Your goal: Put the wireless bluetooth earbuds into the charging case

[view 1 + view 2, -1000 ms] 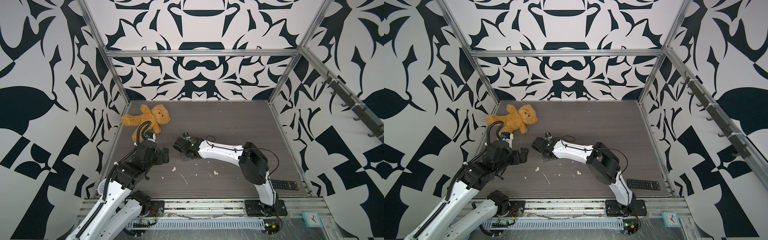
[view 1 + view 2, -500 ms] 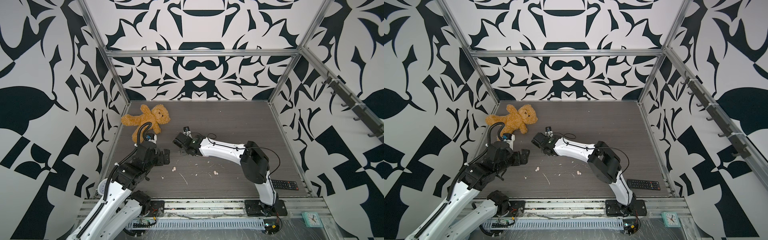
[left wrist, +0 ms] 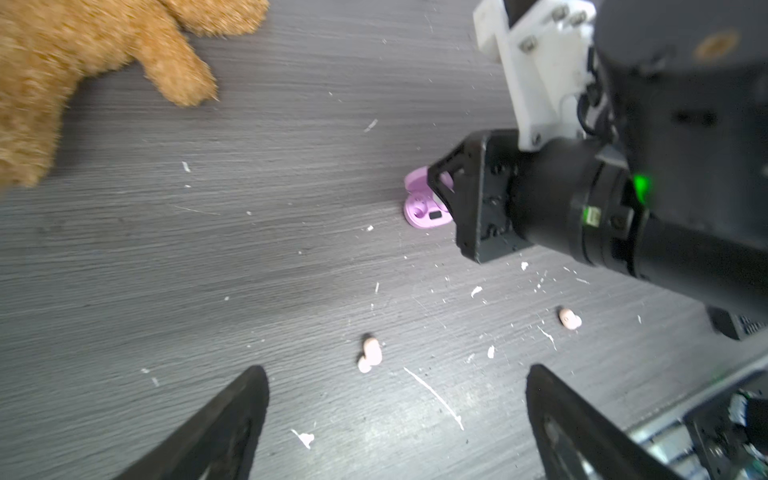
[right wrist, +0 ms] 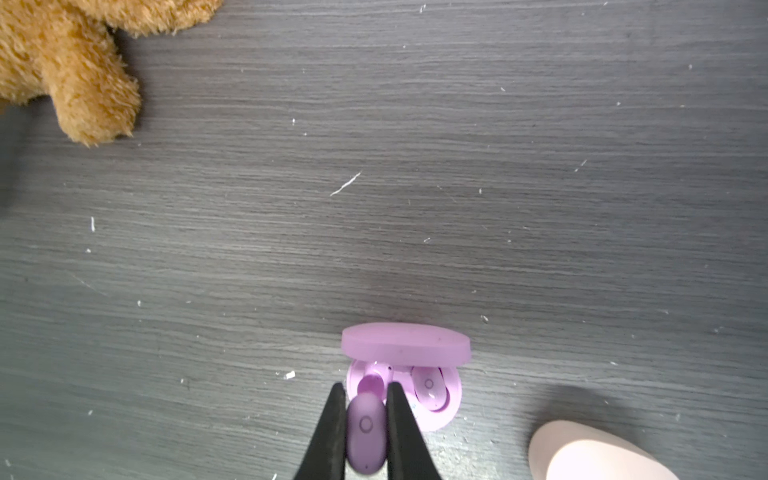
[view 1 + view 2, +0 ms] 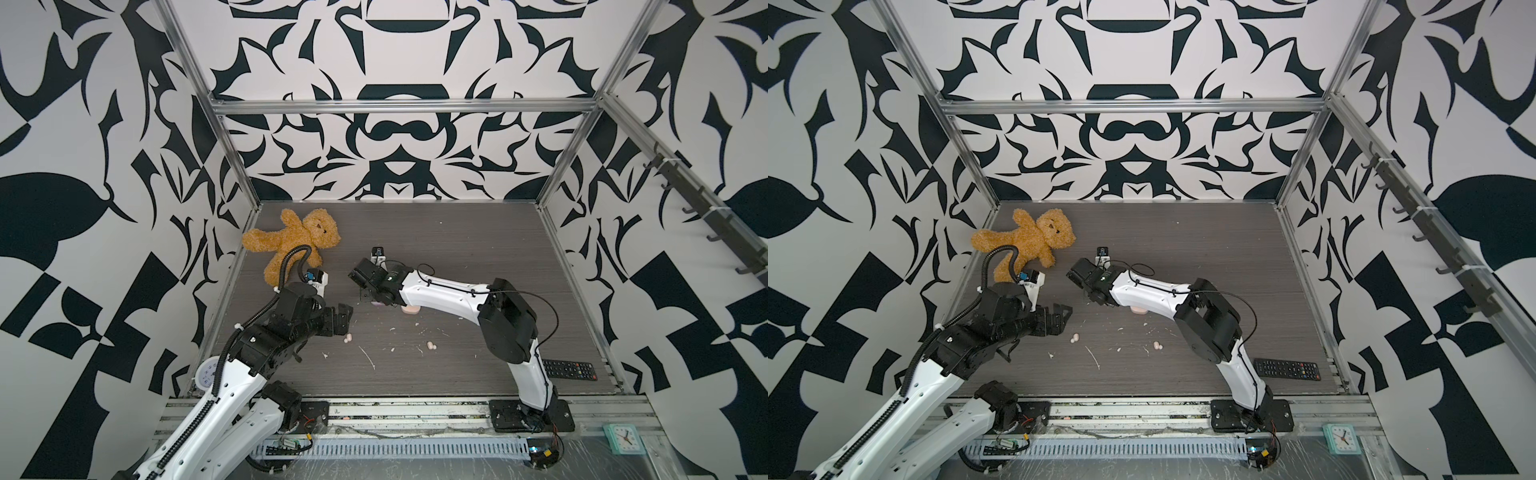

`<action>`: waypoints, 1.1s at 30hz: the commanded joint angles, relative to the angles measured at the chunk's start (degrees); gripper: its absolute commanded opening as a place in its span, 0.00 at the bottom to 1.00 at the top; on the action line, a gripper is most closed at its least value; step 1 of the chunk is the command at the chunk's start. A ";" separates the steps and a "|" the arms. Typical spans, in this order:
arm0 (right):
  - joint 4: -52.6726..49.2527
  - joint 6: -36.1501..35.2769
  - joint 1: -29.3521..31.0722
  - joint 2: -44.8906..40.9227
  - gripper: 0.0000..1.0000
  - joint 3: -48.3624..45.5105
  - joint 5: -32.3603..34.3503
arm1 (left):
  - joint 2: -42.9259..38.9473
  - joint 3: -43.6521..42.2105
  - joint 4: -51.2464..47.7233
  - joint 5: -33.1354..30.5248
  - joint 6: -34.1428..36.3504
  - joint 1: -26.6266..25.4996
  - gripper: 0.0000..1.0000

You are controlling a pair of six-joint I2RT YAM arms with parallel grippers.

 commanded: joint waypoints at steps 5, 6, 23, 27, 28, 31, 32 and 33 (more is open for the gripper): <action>2.66 2.47 -0.22 0.49 0.00 -0.92 -0.20 | -0.73 -0.56 0.78 1.91 0.78 -0.34 0.99; 2.79 2.60 -0.17 0.68 0.00 -0.96 -0.57 | -0.83 -0.56 0.81 1.80 0.77 -0.39 0.99; 4.98 4.84 -0.23 0.91 0.00 -3.75 -1.40 | -0.40 -0.46 1.00 2.85 0.76 -0.47 0.99; 5.04 5.01 -0.22 1.24 0.00 -3.64 -1.44 | -0.36 -0.54 1.06 2.89 0.76 -0.46 0.99; 5.12 5.06 -0.19 1.30 0.00 -3.78 -1.46 | -0.30 -0.55 1.04 2.92 0.77 -0.49 0.99; 5.24 5.16 -0.27 1.48 0.00 -3.75 -1.74 | -0.21 -0.46 1.04 3.00 0.76 -0.51 0.99; 5.30 5.28 -0.24 1.57 0.00 -3.73 -1.77 | -0.22 -0.47 1.06 3.01 0.72 -0.49 0.99; 5.34 5.28 -0.35 1.72 0.00 -3.62 -1.72 | -0.25 -0.52 1.09 3.01 0.77 -0.55 0.99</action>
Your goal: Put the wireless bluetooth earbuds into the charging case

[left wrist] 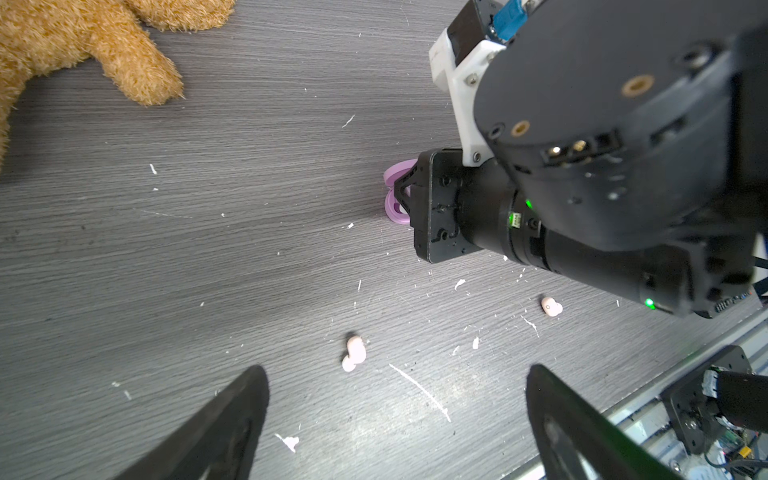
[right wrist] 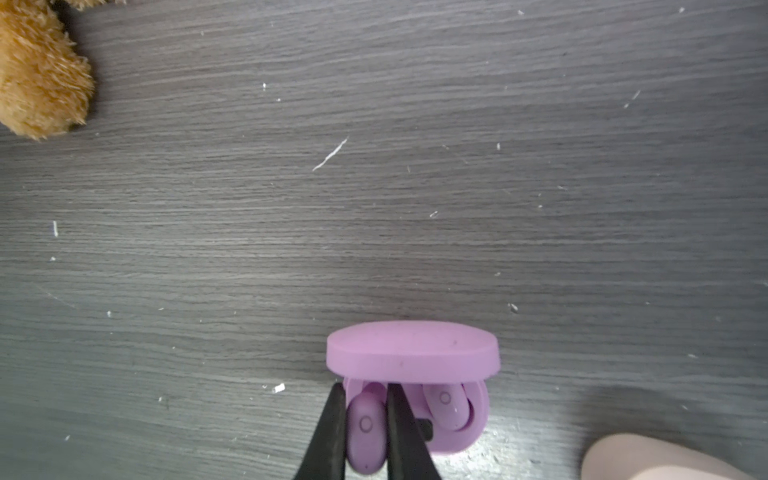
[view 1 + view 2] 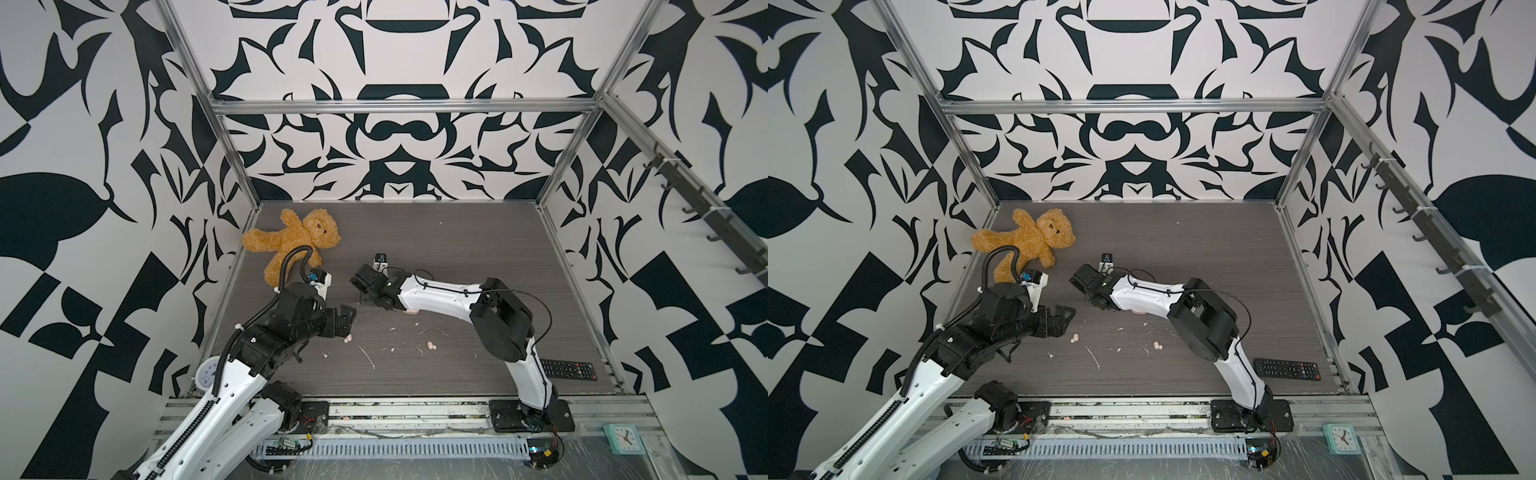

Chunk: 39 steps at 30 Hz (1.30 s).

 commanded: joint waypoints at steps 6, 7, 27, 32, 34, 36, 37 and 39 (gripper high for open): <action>0.87 1.01 -0.26 0.39 0.00 -0.07 0.43 | 0.08 -0.39 0.46 0.60 0.25 -0.16 0.99; 0.88 1.08 -0.21 0.39 0.00 -0.12 0.54 | 0.01 -0.38 0.44 0.61 0.24 -0.19 0.99; 1.33 1.18 -0.20 1.23 0.00 -0.63 2.07 | -0.01 -0.47 0.53 0.77 0.22 -0.24 0.99; 1.23 0.91 -0.21 1.53 0.00 -0.65 2.84 | -0.04 -0.43 0.52 0.79 0.27 -0.31 0.99; 1.21 0.74 -0.21 1.77 0.00 -0.49 2.83 | -0.02 -0.46 0.51 0.75 0.31 -0.25 0.99; 1.21 0.64 -0.21 2.05 0.00 -0.30 2.80 | -0.02 -0.44 0.50 0.82 0.34 -0.27 0.99; 1.26 0.65 -0.21 2.14 0.00 -0.30 2.77 | -0.04 -0.43 0.53 0.78 0.34 -0.26 0.99; 1.44 0.65 -0.21 2.31 0.00 -0.30 2.55 | -0.04 -0.42 0.52 0.78 0.35 -0.25 0.99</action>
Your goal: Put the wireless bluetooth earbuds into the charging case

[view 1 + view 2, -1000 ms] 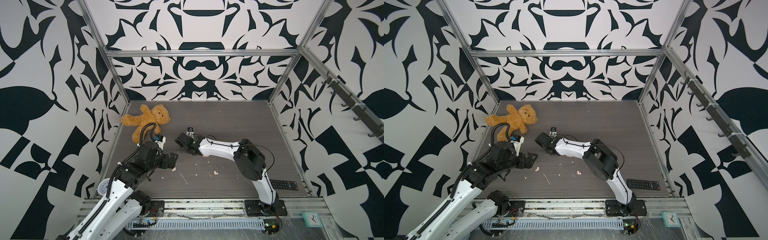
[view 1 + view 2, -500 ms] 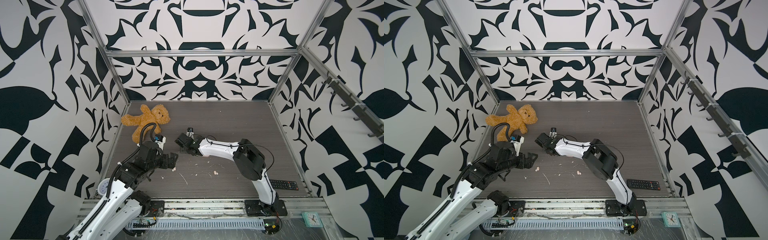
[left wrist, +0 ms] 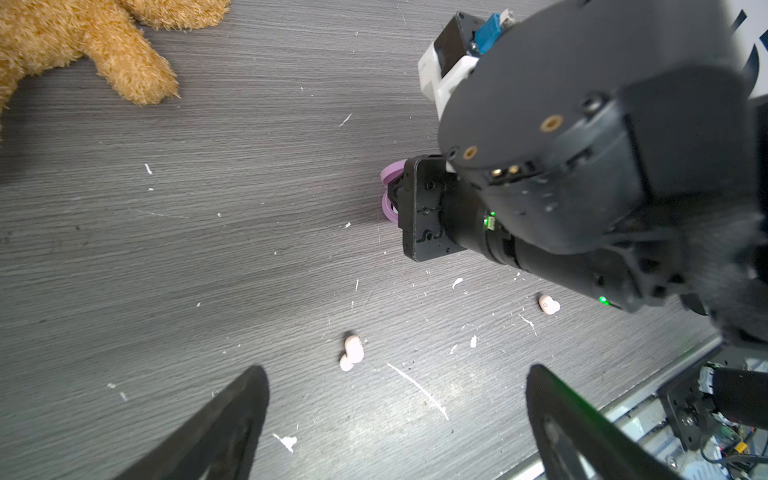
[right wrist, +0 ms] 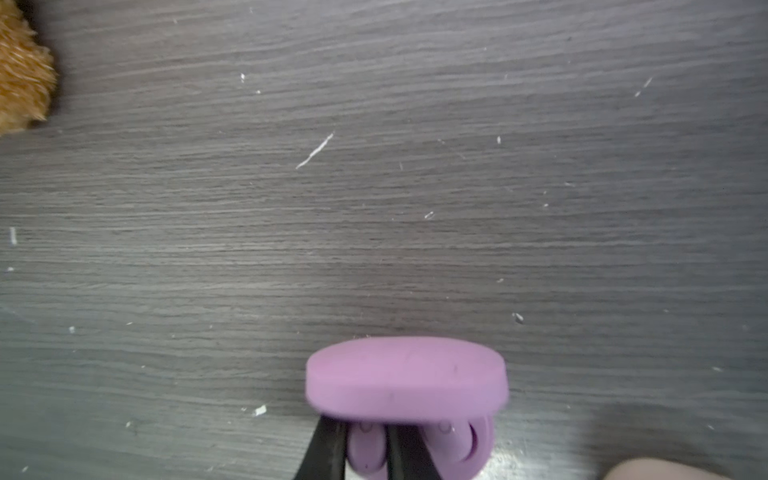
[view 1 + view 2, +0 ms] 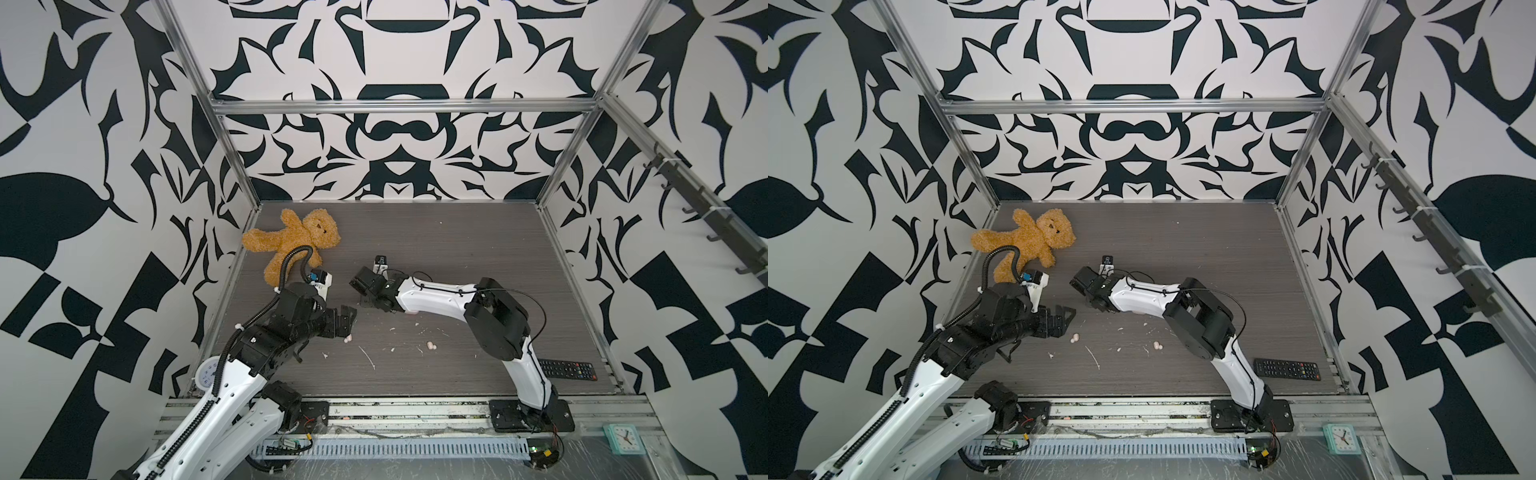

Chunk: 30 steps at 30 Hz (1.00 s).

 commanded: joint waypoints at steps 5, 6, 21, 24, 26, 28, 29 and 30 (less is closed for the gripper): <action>0.21 0.27 -0.21 1.04 0.00 0.24 0.47 | -0.04 -0.47 0.52 0.56 0.33 -0.24 0.99; 0.22 0.34 -0.21 1.06 0.00 0.26 0.47 | -0.03 -0.42 0.50 0.59 0.34 -0.20 0.99; -0.32 0.32 -0.21 0.61 0.00 0.00 1.43 | 0.06 -0.52 0.59 0.67 0.29 -0.15 0.99; -0.29 0.28 -0.20 0.36 0.03 -0.10 1.22 | 0.04 -0.54 0.56 0.75 0.28 -0.20 0.99; -0.30 0.28 -0.21 0.18 0.05 -0.06 1.26 | 0.10 -0.44 0.57 0.74 0.32 -0.17 0.99; -0.30 0.25 -0.19 0.02 0.09 -0.08 1.26 | 0.08 -0.52 0.58 0.76 0.32 -0.18 0.99; -0.30 0.28 -0.20 0.01 0.10 -0.08 1.26 | 0.08 -0.56 0.56 0.76 0.28 -0.18 0.99; -0.28 0.28 -0.21 0.01 0.11 -0.07 1.26 | 0.07 -0.50 0.60 0.76 0.30 -0.23 0.99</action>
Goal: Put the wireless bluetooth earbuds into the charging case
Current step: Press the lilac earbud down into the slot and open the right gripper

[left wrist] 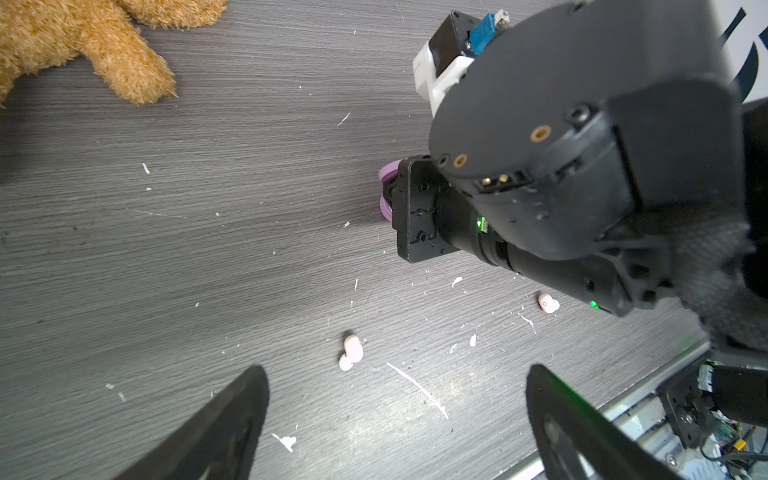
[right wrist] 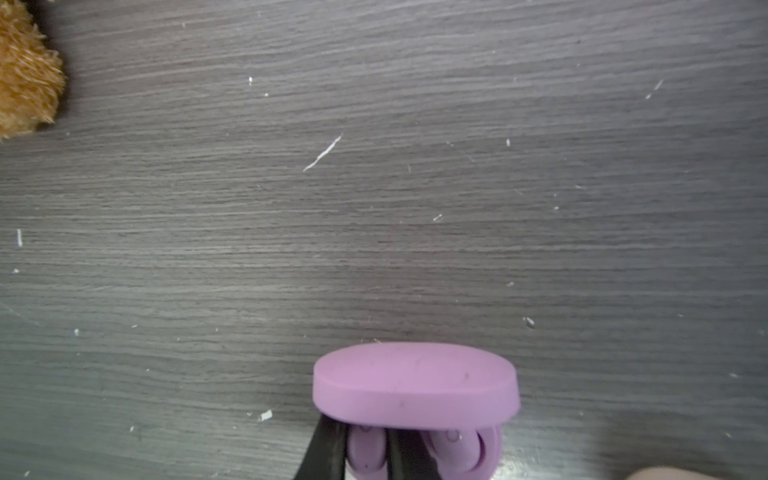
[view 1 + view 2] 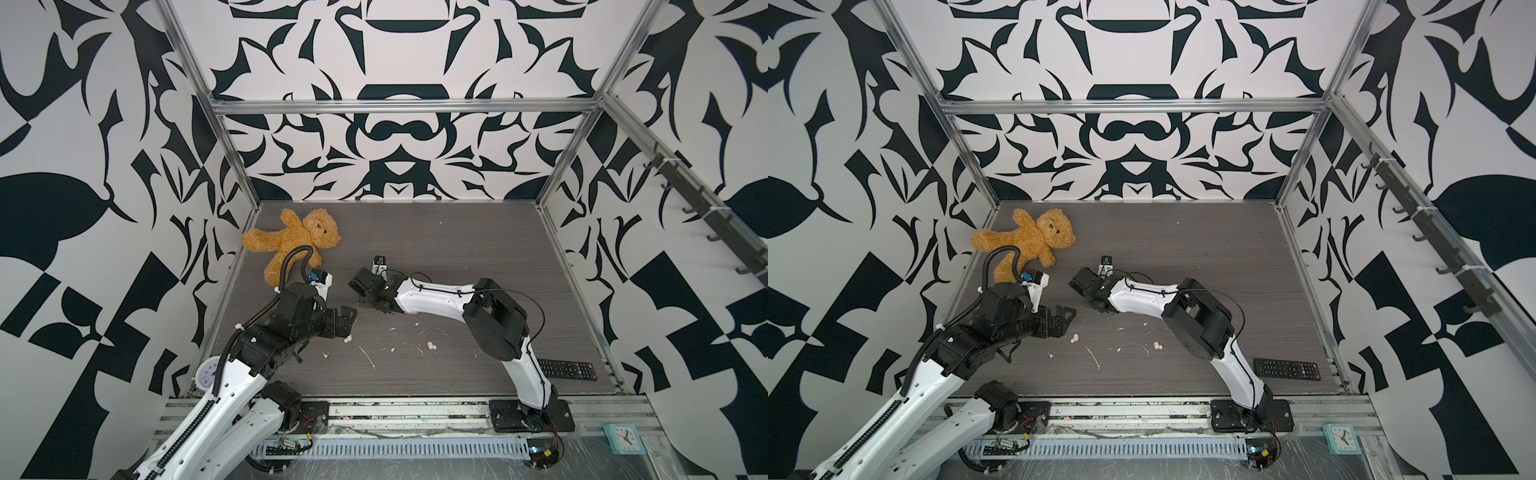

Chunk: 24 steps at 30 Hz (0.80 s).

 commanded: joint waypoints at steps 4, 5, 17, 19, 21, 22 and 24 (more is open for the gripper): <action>-0.99 0.23 -0.20 -0.25 0.16 -0.03 0.76 | 0.03 -0.51 0.56 0.56 0.23 -0.16 0.99; -1.04 0.32 -0.25 -0.29 0.17 -0.04 0.76 | 0.00 -0.44 0.58 0.56 0.17 -0.18 0.99; -0.97 0.49 -0.19 -1.13 0.24 0.14 0.88 | 0.15 -0.51 0.57 0.70 0.22 -0.21 0.99; -1.04 0.45 -0.25 -1.29 0.25 0.14 0.87 | 0.14 -0.49 0.56 0.73 0.17 -0.26 0.99; -1.02 0.47 -0.21 -1.40 0.25 0.14 0.84 | 0.15 -0.50 0.65 0.73 0.22 -0.23 0.99; -1.00 0.54 -0.19 -1.48 0.25 0.19 0.93 | 0.19 -0.51 0.69 0.81 0.16 -0.23 0.99; -1.10 0.54 -0.21 -1.62 0.26 0.14 1.01 | 0.28 -0.44 0.71 0.82 0.22 -0.24 0.99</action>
